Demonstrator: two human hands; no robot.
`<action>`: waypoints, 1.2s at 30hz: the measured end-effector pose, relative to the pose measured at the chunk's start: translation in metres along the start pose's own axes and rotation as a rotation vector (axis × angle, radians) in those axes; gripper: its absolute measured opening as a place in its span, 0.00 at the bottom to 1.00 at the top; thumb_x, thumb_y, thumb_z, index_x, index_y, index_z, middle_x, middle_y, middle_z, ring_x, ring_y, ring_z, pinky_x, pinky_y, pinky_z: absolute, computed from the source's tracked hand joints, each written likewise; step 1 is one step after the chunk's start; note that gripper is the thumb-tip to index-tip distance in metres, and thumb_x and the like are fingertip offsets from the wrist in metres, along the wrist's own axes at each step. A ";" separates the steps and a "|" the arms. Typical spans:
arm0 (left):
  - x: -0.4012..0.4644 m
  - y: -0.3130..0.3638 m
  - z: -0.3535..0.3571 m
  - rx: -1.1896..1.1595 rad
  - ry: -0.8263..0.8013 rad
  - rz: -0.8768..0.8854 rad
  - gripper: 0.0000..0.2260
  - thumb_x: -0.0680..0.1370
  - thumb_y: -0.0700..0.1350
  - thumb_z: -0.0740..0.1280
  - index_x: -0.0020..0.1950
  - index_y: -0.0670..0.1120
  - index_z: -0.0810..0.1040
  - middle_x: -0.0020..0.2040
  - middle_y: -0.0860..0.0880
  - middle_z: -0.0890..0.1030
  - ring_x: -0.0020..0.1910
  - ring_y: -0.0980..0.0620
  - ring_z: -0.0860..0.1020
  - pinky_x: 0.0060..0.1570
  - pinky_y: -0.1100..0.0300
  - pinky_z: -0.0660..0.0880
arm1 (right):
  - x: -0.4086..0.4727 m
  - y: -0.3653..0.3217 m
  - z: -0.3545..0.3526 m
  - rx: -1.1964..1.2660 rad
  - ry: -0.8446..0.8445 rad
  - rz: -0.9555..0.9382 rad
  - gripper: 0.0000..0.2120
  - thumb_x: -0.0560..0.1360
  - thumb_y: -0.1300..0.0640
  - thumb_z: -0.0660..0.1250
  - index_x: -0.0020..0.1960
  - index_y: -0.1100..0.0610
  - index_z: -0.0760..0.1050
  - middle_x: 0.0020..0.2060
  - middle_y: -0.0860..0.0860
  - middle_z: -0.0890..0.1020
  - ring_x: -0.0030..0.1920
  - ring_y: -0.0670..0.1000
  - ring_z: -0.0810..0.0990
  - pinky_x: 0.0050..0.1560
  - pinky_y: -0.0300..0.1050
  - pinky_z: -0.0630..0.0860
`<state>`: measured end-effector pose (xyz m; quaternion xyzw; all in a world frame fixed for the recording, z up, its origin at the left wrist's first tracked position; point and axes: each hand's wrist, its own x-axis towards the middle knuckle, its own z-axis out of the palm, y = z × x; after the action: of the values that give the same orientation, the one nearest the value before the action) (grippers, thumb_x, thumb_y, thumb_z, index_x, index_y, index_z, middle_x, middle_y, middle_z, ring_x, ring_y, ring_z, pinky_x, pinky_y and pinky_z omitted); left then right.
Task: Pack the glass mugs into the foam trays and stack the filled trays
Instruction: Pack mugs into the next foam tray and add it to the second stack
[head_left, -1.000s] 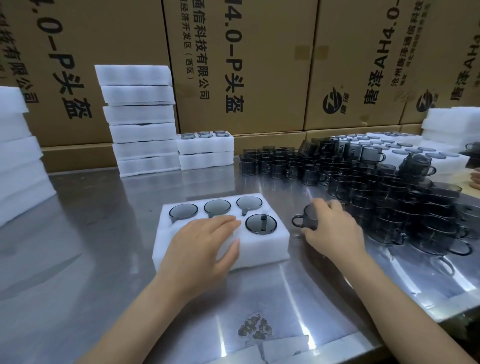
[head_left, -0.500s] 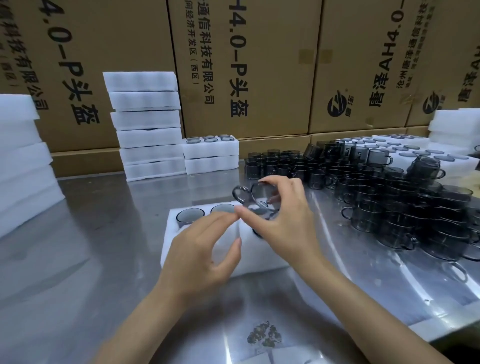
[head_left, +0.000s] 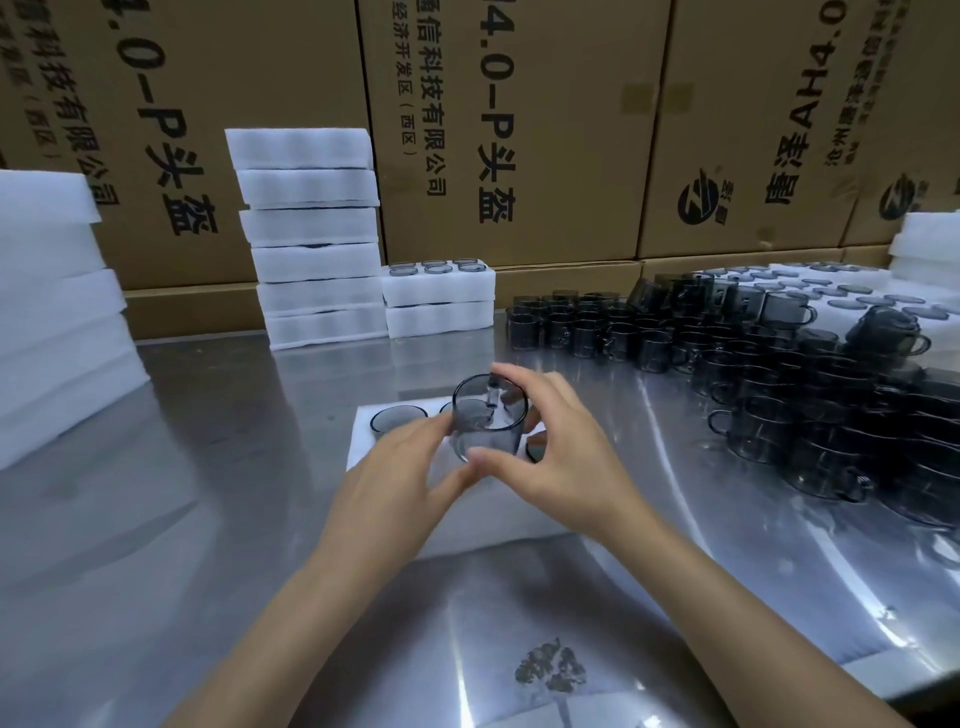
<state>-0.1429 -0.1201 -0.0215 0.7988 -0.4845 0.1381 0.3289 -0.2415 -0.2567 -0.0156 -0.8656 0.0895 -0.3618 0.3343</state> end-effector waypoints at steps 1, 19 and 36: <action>0.000 0.000 0.000 0.031 -0.028 0.010 0.21 0.73 0.63 0.58 0.65 0.60 0.69 0.56 0.62 0.76 0.57 0.60 0.72 0.48 0.60 0.71 | -0.001 0.000 0.000 -0.014 0.032 0.001 0.30 0.66 0.47 0.75 0.65 0.41 0.67 0.51 0.39 0.71 0.52 0.41 0.74 0.51 0.41 0.74; -0.012 0.002 -0.006 -0.046 -0.068 0.130 0.26 0.71 0.57 0.60 0.68 0.68 0.56 0.56 0.80 0.66 0.59 0.66 0.68 0.55 0.65 0.69 | -0.005 -0.001 0.004 -0.273 -0.128 0.080 0.25 0.67 0.36 0.68 0.60 0.40 0.67 0.51 0.37 0.71 0.53 0.40 0.72 0.51 0.43 0.72; -0.014 -0.006 -0.007 0.287 -0.025 0.397 0.24 0.71 0.51 0.66 0.65 0.41 0.76 0.65 0.46 0.76 0.61 0.49 0.78 0.60 0.47 0.69 | -0.018 0.003 -0.006 -0.548 -0.284 -0.045 0.30 0.76 0.36 0.56 0.76 0.43 0.56 0.73 0.37 0.62 0.73 0.42 0.57 0.72 0.42 0.53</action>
<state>-0.1444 -0.1040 -0.0264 0.7281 -0.6114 0.2574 0.1725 -0.2578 -0.2551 -0.0249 -0.9673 0.1167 -0.2069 0.0894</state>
